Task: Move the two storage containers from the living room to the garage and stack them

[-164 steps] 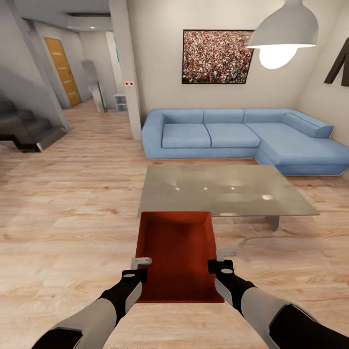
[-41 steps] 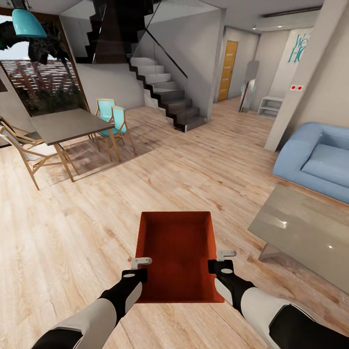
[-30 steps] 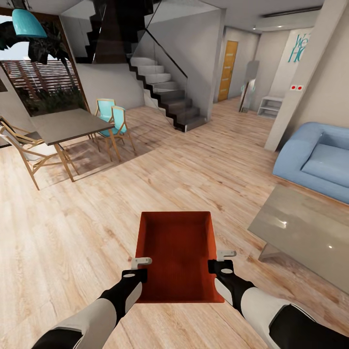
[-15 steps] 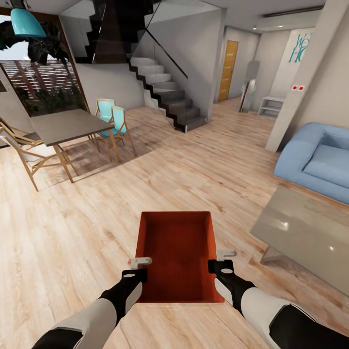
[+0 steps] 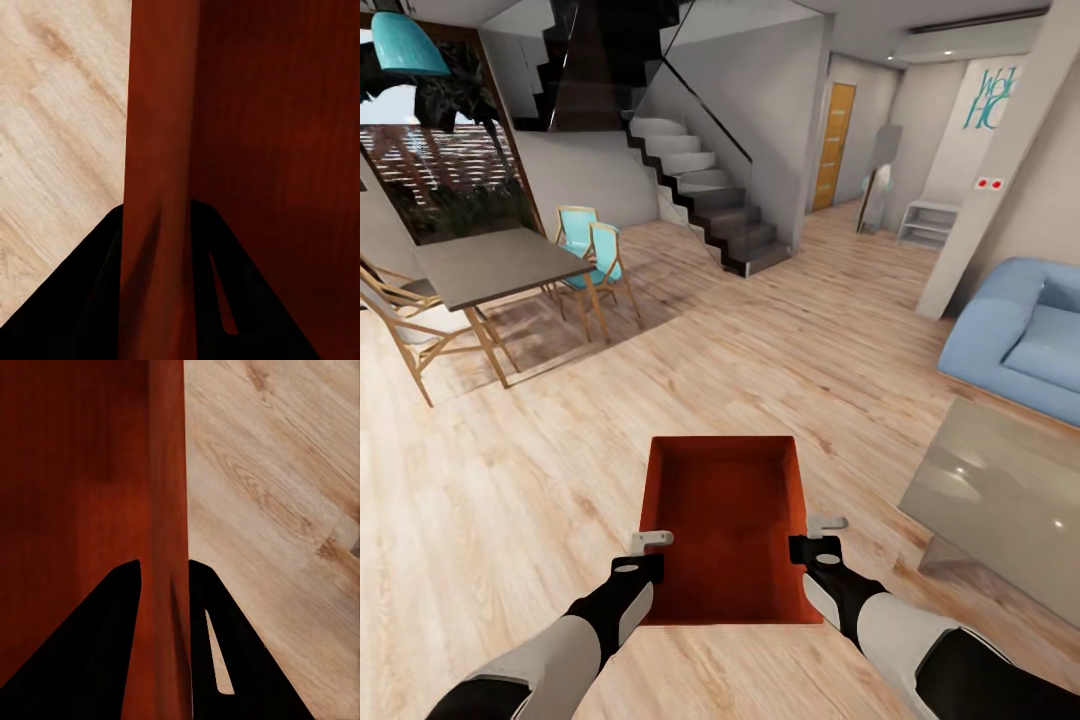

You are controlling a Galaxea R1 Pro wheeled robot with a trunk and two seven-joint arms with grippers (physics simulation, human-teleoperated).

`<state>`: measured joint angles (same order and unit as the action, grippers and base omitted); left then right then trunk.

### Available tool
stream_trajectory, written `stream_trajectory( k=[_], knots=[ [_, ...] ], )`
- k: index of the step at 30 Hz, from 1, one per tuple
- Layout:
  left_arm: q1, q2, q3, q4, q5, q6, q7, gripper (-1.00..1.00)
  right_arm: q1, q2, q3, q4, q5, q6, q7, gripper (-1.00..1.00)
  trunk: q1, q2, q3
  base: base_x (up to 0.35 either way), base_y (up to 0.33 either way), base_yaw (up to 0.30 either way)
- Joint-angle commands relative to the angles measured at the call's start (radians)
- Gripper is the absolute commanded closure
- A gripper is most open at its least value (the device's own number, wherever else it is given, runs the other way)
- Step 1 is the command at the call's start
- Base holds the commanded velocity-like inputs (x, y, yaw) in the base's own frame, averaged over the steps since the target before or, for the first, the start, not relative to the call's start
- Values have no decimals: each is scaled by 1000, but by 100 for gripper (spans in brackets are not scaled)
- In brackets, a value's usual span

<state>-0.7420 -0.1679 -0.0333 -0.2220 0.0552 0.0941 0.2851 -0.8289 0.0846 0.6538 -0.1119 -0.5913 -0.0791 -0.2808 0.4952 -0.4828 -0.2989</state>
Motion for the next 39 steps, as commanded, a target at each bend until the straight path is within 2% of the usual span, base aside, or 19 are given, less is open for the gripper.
stream_trajectory(
  k=[1, 39],
  knots=[
    [0, 5, -4, -7, -25, 6, 18, 100, -1, 0, -5, 31, -27, -5, -5, 100, 1, -1, -1, 316, 119, 0],
    [0, 5, -4, -7, -25, 6, 17, 100, -1, 1, -5, 31, -26, -5, -5, 100, 1, -1, -1, 319, 103, 0]
  ],
)
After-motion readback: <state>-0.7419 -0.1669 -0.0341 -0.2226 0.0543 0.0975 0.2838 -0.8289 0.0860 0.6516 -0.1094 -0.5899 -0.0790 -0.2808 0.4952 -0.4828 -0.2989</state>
